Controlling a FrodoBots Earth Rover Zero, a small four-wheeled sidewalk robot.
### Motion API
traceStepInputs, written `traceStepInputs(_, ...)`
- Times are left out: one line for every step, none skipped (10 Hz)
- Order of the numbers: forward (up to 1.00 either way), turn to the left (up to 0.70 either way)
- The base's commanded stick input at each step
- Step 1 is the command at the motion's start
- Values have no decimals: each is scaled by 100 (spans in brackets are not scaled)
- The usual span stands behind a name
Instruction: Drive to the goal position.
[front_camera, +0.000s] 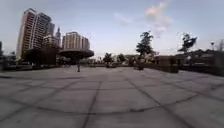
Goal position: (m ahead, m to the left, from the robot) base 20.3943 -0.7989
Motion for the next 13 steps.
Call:
traceStepInputs(100,0)
traceStepInputs(100,0)
traceStepInputs(100,0)
traceStepInputs(100,0)
traceStepInputs(100,0)
traceStepInputs(100,0)
traceStepInputs(100,0)
traceStepInputs(100,0)
traceStepInputs(100,0)
traceStepInputs(100,0)
traceStepInputs(100,0)
traceStepInputs(100,0)
traceStepInputs(100,0)
